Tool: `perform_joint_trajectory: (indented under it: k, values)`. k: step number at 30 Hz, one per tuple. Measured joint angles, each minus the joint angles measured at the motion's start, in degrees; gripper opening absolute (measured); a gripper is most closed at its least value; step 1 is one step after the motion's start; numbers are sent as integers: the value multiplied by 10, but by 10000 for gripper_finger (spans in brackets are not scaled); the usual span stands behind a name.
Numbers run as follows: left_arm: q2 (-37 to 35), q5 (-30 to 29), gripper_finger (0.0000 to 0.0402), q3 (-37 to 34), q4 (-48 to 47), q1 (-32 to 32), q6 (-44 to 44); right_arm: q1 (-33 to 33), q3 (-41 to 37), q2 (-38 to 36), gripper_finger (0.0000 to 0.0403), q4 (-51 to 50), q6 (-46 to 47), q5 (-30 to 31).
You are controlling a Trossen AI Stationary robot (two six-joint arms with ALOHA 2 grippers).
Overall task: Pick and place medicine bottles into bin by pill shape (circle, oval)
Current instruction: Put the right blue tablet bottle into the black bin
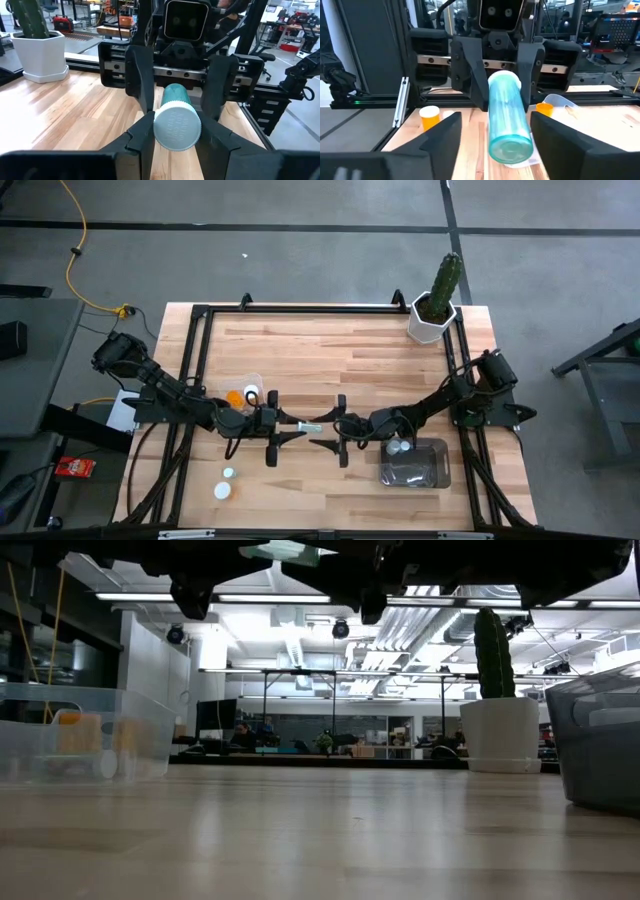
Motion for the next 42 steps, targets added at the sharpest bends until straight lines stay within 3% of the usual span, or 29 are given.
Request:
perform_joint_trajectory:
  k: [10,22,31,42]
  values:
    - [0,-1,108,0,0,0,0,6,0,0,152,11,-21,1]
    - [0,0,108,1,-1,0,0,7,0,0,127,13,-23,3]
    - [0,0,108,0,-1,0,0,7,0,-1,87,12,-23,3]
    - [0,2,127,0,-1,-9,-5,8,0,-3,87,9,-26,9]
